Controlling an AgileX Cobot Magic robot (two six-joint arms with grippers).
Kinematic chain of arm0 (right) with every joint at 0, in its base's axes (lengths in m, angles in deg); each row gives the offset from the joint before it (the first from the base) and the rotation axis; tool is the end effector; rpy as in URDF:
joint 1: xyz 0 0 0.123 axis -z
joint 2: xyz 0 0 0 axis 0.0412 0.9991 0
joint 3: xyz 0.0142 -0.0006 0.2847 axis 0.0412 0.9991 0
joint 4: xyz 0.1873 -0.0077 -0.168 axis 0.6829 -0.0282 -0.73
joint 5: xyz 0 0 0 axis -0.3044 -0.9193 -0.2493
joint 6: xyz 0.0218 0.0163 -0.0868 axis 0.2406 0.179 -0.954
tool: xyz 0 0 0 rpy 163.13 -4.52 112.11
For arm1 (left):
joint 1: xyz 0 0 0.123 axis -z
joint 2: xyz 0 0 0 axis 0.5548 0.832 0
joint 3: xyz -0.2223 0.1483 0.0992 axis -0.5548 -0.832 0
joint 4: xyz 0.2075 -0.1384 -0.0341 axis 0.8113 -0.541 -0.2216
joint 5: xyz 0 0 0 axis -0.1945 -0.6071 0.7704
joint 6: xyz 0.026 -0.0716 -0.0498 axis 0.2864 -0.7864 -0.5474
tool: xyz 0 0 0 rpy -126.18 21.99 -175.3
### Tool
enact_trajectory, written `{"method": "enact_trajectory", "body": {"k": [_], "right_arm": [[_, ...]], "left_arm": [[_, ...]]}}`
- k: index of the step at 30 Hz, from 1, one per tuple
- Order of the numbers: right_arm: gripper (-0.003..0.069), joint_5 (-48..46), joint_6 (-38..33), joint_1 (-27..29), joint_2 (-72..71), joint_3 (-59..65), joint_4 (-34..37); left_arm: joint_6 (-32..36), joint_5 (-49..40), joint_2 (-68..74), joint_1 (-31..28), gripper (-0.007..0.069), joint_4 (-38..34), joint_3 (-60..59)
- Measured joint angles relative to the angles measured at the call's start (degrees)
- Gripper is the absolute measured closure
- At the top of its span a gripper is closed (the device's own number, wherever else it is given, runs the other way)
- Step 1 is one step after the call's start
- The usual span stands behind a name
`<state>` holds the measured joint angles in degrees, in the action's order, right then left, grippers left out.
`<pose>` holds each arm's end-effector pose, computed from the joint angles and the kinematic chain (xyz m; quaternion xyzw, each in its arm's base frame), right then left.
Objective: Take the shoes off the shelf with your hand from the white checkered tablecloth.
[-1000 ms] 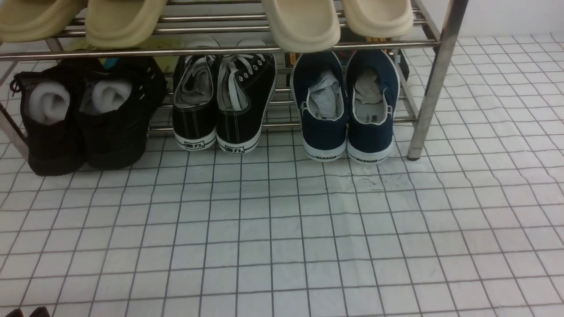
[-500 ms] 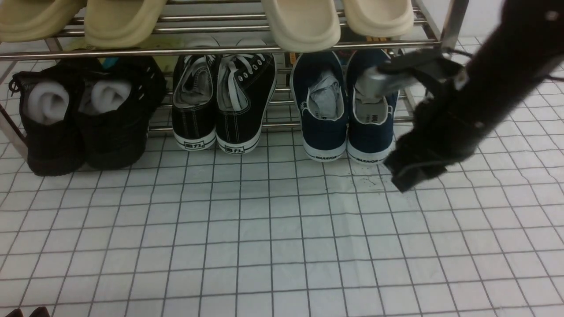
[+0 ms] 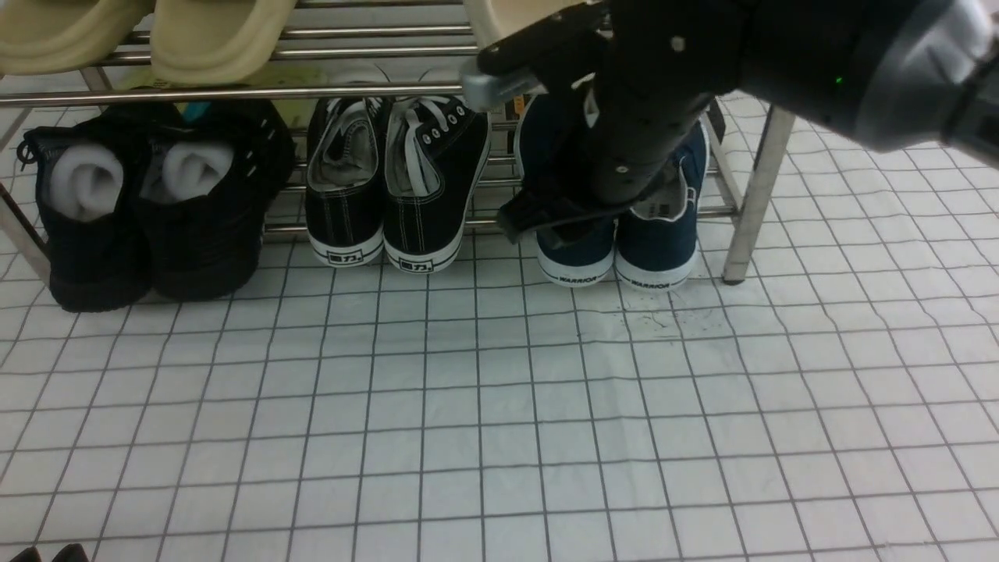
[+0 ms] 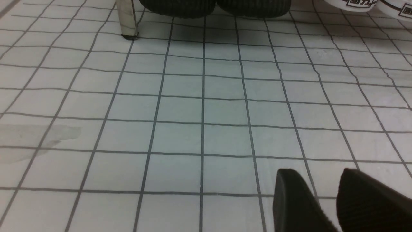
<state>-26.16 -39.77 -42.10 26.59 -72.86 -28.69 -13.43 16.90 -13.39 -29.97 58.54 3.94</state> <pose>0.3441 0.2734 0.3140 -0.2701 0.9206 0.0586 0.2760 0.0523 0.0003 0.1723 -0.0138 0.8051 -0.0231 0.5926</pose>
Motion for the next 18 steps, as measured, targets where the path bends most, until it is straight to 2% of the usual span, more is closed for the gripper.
{"method": "enact_trajectory", "body": {"k": [4, 12, 14, 16, 17, 18], "right_arm": [[0.0218, 6.6, 3.2, 0.0, 2.6, 0.0, -3.9], [0.0205, 10.3, 5.5, 0.0, 7.2, 0.0, -10.6], [0.0228, 10.4, 5.5, 0.0, 8.3, 0.0, -11.3], [0.0278, 10.6, 5.5, 0.0, 9.1, 0.0, -11.8], [0.0331, 10.6, 5.5, 0.0, 9.4, 0.0, -12.1], [0.0341, 10.6, 5.5, 0.0, 9.4, 0.0, -12.2]], "left_arm": [[0.0, 0.0, 0.0, 0.0, 0.0384, 0.0, 0.0], [0.0, 0.0, 0.0, 0.0, 0.0384, 0.0, 0.0], [0.0, 0.0, 0.0, 0.0, 0.0384, 0.0, 0.0], [0.0, 0.0, 0.0, 0.0, 0.0384, 0.0, 0.0], [0.0, 0.0, 0.0, 0.0, 0.0384, 0.0, 0.0], [0.0, 0.0, 0.0, 0.0, 0.0384, 0.0, 0.0]]}}
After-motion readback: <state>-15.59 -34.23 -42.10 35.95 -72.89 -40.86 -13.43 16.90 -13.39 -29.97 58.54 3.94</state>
